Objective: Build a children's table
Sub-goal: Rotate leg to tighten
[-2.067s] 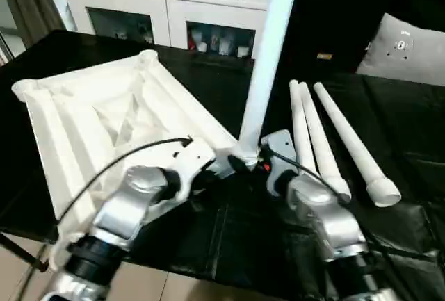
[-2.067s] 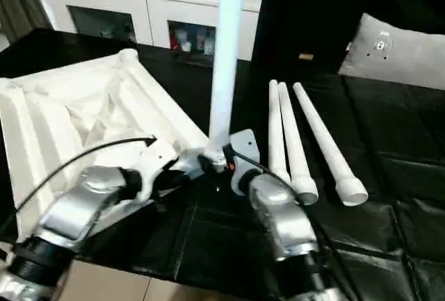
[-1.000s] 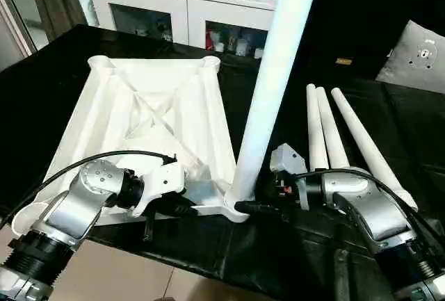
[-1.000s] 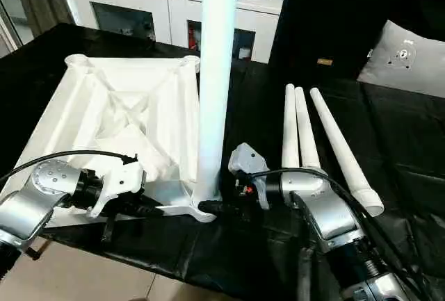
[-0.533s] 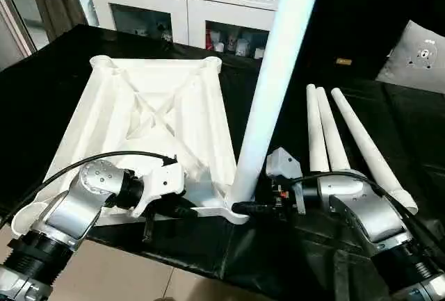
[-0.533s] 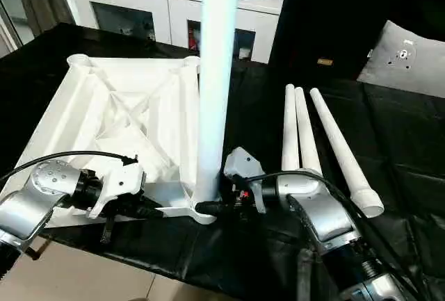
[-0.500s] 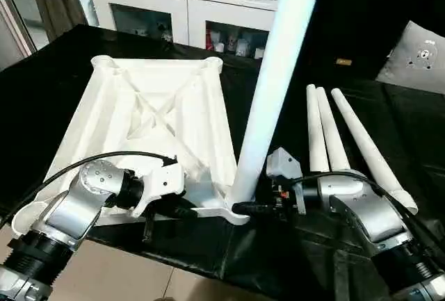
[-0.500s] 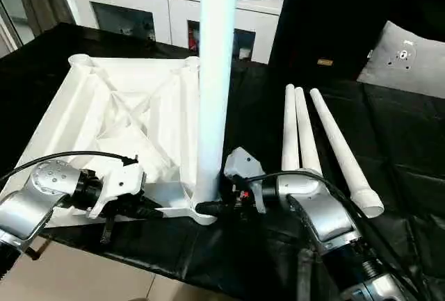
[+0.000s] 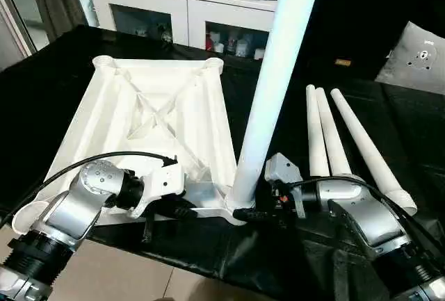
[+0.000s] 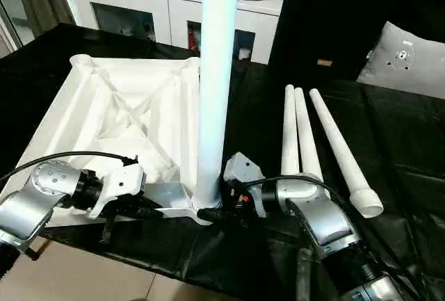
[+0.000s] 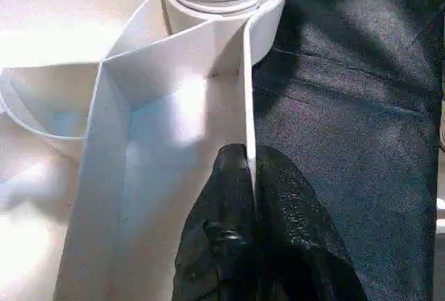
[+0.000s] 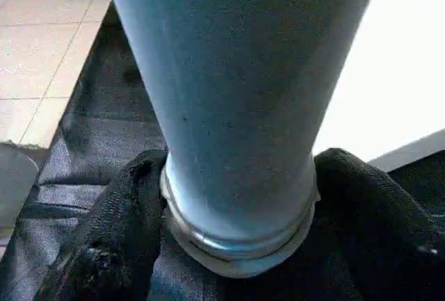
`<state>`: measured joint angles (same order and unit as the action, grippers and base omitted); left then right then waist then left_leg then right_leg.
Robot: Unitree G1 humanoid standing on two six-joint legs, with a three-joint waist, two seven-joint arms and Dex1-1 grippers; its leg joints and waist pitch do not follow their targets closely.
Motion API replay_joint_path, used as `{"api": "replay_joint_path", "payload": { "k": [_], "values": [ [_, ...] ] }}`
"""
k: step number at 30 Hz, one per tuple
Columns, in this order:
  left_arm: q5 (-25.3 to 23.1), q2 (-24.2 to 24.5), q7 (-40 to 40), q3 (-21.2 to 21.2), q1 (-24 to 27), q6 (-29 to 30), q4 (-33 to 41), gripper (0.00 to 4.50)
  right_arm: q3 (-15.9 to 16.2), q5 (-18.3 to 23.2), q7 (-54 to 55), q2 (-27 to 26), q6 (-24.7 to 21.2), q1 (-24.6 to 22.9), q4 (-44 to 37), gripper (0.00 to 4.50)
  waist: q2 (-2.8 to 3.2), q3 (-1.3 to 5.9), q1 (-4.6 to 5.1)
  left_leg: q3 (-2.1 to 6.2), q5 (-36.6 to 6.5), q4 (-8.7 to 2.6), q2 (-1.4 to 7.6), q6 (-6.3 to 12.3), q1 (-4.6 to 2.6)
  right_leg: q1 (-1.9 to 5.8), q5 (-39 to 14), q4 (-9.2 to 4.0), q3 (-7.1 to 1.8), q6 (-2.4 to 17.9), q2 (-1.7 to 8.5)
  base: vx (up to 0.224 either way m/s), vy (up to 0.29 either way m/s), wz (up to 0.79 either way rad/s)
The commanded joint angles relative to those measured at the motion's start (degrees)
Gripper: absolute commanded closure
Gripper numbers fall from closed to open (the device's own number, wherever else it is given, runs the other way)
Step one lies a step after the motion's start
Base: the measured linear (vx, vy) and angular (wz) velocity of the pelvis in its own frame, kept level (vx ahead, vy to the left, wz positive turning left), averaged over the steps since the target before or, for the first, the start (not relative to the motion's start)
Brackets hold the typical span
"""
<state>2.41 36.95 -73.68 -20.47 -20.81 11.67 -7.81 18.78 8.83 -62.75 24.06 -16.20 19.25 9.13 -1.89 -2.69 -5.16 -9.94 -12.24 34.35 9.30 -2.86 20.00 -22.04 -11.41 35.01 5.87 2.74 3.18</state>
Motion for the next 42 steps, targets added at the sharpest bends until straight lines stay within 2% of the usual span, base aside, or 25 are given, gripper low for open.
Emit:
{"api": "replay_joint_path", "payload": {
  "k": [1, 5, 7, 10, 11, 12, 20, 22, 24, 27, 30, 31, 32, 35, 36, 38, 39, 40, 42],
  "values": [
    [-0.28, 0.06, -1.7, -1.36, -1.26, -1.28, 0.32, 4.5, -0.12, 0.24, 0.37, -0.15, -0.15, -0.02, -0.13, 1.01, 0.43, 2.99, 0.23, 1.66, -6.88, -4.15, 4.63, 2.06, -0.27, 2.81, -14.51, -4.6, -4.48, 8.11, 6.4, 0.0, 0.0, 0.0],
    [-0.35, 0.08, -1.72, -1.37, -1.42, -1.41, 0.17, 4.5, -0.48, 0.87, 0.36, -0.34, -0.59, -0.02, -0.63, 1.15, 0.45, 3.03, 0.26, 1.68, -6.88, -4.18, 4.72, 1.99, -0.34, 2.8, -13.4, -4.46, -4.5, 8.62, 6.4, 0.0, 0.0, 0.0],
    [-0.36, 0.08, -1.72, -1.37, -1.44, -1.42, 0.13, 4.5, -0.51, 0.83, 0.31, -0.31, -0.5, -0.07, -0.67, 1.43, 0.44, 3.03, 0.27, 1.66, -6.72, -4.17, 4.69, 2.04, -0.32, 2.82, -12.93, -4.38, -4.49, 8.73, 6.39, 0.0, 0.0, 0.0],
    [-0.36, 0.09, -1.77, -1.39, -1.5, -1.48, 0.06, 4.5, -0.65, 0.79, 0.22, -0.31, 0.18, -0.11, -0.68, 1.43, 0.4, 3.01, 0.24, 1.63, -6.84, -4.13, 4.59, 2.03, -0.26, 2.87, -13.77, -4.5, -4.49, 8.47, 6.41, 0.0, 0.0, 0.0],
    [-0.34, 0.1, -1.76, -1.39, -1.47, -1.52, 0.06, 4.5, -0.75, 1.02, 0.09, -0.3, 0.22, -0.22, -0.95, 1.66, 0.45, 3.02, 0.22, 1.65, -6.8, -4.14, 4.64, 2.01, -0.31, 2.82, -13.86, -4.5, -4.5, 8.45, 6.42, 0.0, 0.0, 0.0],
    [-0.33, 0.09, -1.74, -1.39, -1.46, -1.53, 0.06, 4.5, -0.72, 1.17, -0.08, -0.27, 0.11, -0.31, -1.13, 1.7, 0.4, 3.03, 0.25, 1.63, -6.76, -4.13, 4.64, 2.04, -0.3, 2.82, -13.76, -4.49, -4.5, 8.45, 6.39, 0.0, 0.0, 0.0],
    [-0.15, -0.03, -1.51, -1.23, -1.41, -1.22, 0.22, 4.5, -0.43, 1.26, 0.05, -0.57, 0.26, -0.86, -1.43, 1.76, 0.45, 3.04, 0.23, 1.64, -6.69, -4.14, 4.69, 2.02, -0.37, 2.79, -13.13, -4.4, -4.49, 8.71, 6.39, 0.0, 0.0, 0.0],
    [-0.02, -0.3, -0.87, -1.03, -1.17, -0.51, 0.7, 4.5, -0.55, 1.43, 0.64, -0.97, -0.33, -1.17, -1.59, 1.76, 0.37, 3.0, 0.23, 1.62, -6.71, -4.15, 4.66, 2.02, -0.29, 2.83, -13.2, -4.42, -4.52, 8.65, 6.41, 0.0, 0.0, 0.0],
    [-0.14, -1.16, 1.52, -0.59, -0.58, 2.6, 1.93, 4.5, -0.69, 0.71, 3.76, -2.47, -1.34, -1.75, -1.48, 1.76, 0.52, 3.01, 0.25, 1.62, -6.6, -4.19, 4.77, 1.65, -0.36, 2.75, -13.24, -4.33, -4.58, 8.69, 6.44, 0.0, 0.0, 0.0],
    [0.11, -4.34, 7.24, 0.9, -0.06, 8.53, 3.26, 4.5, -1.34, -1.57, 11.96, -6.61, -1.7, -2.53, 0.02, 1.76, 0.45, 2.66, 0.48, 1.72, -8.72, -4.33, 4.59, 0.53, -0.34, 2.64, -18.04, -4.97, -4.42, 7.98, 6.55, 0.0, 0.0, 0.0],
    [-0.77, -11.52, 17.87, 2.95, -0.33, 16.39, 4.43, 4.5, -3.16, -2.21, 23.74, -15.12, -4.05, -3.19, 2.16, 1.76, 0.39, 2.37, 1.27, 2.04, -12.4, -4.47, 4.38, -0.92, -0.64, 2.45, -26.07, -5.98, -4.16, 5.87, 6.7, 0.0, 0.0, 0.0],
    [-0.77, -11.52, 17.87, 2.95, -0.33, 16.39, 4.43, 4.5, -3.16, -2.21, 23.74, -15.12, -4.05, -3.19, 2.16, 1.76, 0.39, 2.37, 1.27, 2.04, -12.4, -4.47, 4.38, -0.92, -0.64, 2.45, -26.07, -5.98, -4.16, 5.87, 6.7, 0.0, 0.0, 0.0],
    [-2.01, -15.87, 24.23, 4.02, -0.83, 19.76, 4.42, 4.5, -4.02, -2.28, 29.47, -19.8, -4.98, -3.24, 3.23, 1.77, 0.28, 2.43, 1.92, 2.09, -13.36, -4.37, 4.22, -0.9, -0.79, 2.41, -27.98, -6.39, -4.21, 4.83, 6.7, 0.0, 0.0, 0.0],
    [-3.25, -21.19, 31.17, 5.21, -1.77, 24.19, 4.91, 4.5, -4.53, -3.3, 36.81, -25.23, -5.98, -2.84, 4.85, 1.78, 0.56, 2.47, 2.43, 2.21, -13.26, -4.5, 4.35, -0.92, -0.89, 2.2, -25.71, -6.18, -4.27, 5.41, 6.5, 0.0, 0.0, 0.0],
    [-3.35, -22.44, 32.8, 5.55, -1.96, 25.23, 5.12, 4.5, -4.63, -3.72, 38.39, -26.43, -6.13, -2.77, 5.16, 1.78, 0.49, 2.47, 2.53, 2.17, -13.23, -4.48, 4.27, -0.71, -0.85, 2.15, -25.4, -6.27, -4.28, 5.45, 6.43, 0.0, 0.0, 0.0],
    [-3.75, -23.98, 35.03, 6.06, -2.5, 25.75, 4.87, 4.5, -4.13, -4.55, 39.69, -27.57, -5.98, -2.52, 5.65, 1.78, 0.28, 2.67, 2.5, 2.08, -11.37, -4.4, 4.12, 0.16, -0.6, 2.44, -22.69, -5.95, -4.43, 5.5, 6.42, 0.0, 0.0, 0.0],
    [-4.26, -25.29, 36.74, 6.41, -2.99, 26.14, 4.69, 4.5, -3.31, -6.09, 40.45, -28.48, -4.48, -2.31, 6.14, 1.78, 0.42, 2.68, 2.48, 2.03, -10.81, -4.39, 4.08, 0.33, -0.53, 2.48, -21.7, -5.86, -4.44, 5.57, 6.33, 0.0, 0.0, 0.0],
    [-4.43, -25.49, 36.92, 6.37, -3.19, 26.05, 4.57, 4.5, -3.39, -6.07, 40.33, -28.81, -3.68, -2.28, 6.27, 1.22, 0.32, 2.75, 2.51, 1.95, -9.67, -4.33, 4.06, 0.75, -0.38, 2.61, -19.79, -5.72, -4.5, 5.75, 6.33, 0.0, 0.0, 0.0],
    [-4.61, -25.24, 36.64, 6.09, -3.3, 25.26, 4.5, 4.5, -4.0, -5.62, 40.29, -29.02, -3.02, -2.28, 6.15, 1.08, 0.26, 2.89, 2.43, 1.86, -8.22, -4.29, 4.01, 1.54, -0.22, 2.75, -17.59, -5.44, -4.52, 6.03, 6.24, 0.0, 0.0, 0.0]
  ]
}}
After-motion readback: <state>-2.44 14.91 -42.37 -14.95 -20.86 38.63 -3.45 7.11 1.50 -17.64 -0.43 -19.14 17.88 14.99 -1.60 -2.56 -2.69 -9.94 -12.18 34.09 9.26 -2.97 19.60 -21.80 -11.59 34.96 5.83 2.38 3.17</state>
